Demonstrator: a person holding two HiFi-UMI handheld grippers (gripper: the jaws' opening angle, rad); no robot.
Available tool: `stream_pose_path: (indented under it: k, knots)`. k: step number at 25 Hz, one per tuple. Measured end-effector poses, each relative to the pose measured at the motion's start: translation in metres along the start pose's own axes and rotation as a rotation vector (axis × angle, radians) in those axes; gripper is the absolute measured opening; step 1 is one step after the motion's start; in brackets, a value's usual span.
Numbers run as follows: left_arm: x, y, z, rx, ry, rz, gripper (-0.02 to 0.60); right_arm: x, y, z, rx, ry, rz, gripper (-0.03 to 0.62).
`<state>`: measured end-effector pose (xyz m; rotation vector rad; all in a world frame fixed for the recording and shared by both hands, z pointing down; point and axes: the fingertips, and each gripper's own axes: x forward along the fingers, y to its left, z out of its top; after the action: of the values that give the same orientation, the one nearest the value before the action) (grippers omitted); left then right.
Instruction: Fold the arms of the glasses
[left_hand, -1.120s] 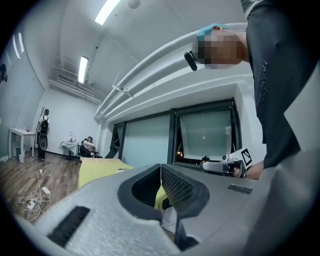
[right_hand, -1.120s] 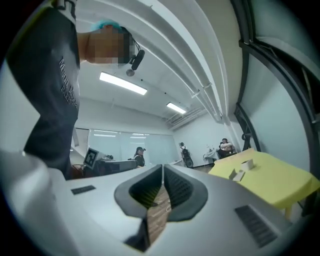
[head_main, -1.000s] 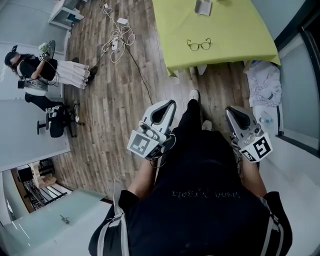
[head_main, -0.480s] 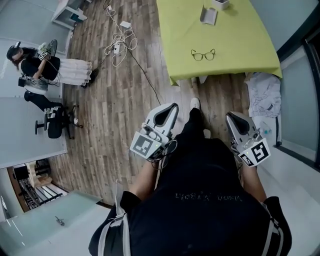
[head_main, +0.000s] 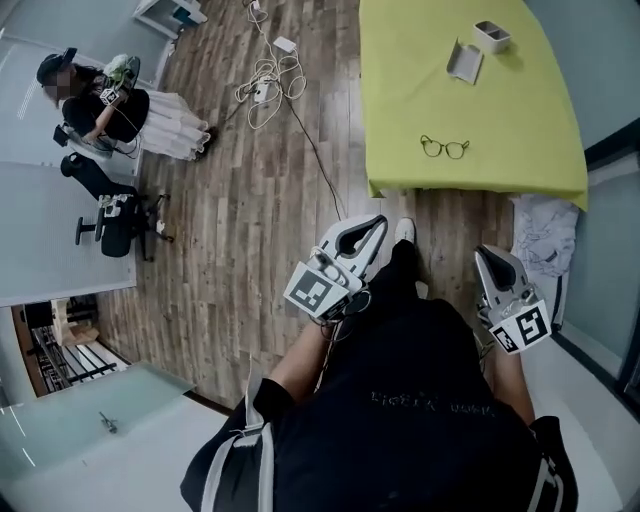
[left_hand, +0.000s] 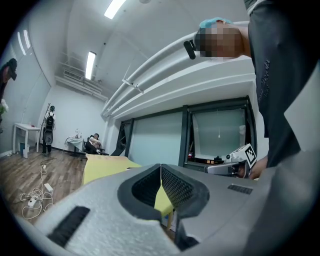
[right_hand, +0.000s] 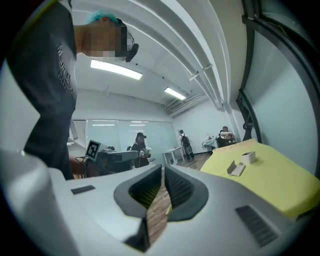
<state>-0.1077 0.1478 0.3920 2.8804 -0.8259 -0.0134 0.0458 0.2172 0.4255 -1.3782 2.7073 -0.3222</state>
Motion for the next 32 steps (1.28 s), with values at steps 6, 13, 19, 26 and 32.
stream_pose_path:
  k: [6, 13, 19, 26, 32]
  knots:
    - [0.031, 0.036, -0.009, -0.012, 0.036, -0.016, 0.020, 0.036, -0.036, 0.002, -0.001, 0.050, -0.005, 0.038]
    - [0.071, 0.075, -0.017, -0.018, 0.088, -0.081, 0.020, 0.080, -0.075, 0.006, 0.017, 0.092, -0.035, 0.038]
    - [0.099, 0.105, -0.033, -0.025, 0.143, -0.140, 0.021, 0.118, -0.102, -0.002, 0.003, 0.153, -0.066, 0.038]
    - [0.126, 0.131, -0.043, -0.053, 0.135, -0.194, 0.021, 0.141, -0.126, -0.002, -0.022, 0.204, -0.110, 0.040]
    - [0.141, 0.132, -0.047, -0.025, 0.152, -0.236, 0.020, 0.143, -0.149, -0.009, -0.052, 0.255, -0.117, 0.040]
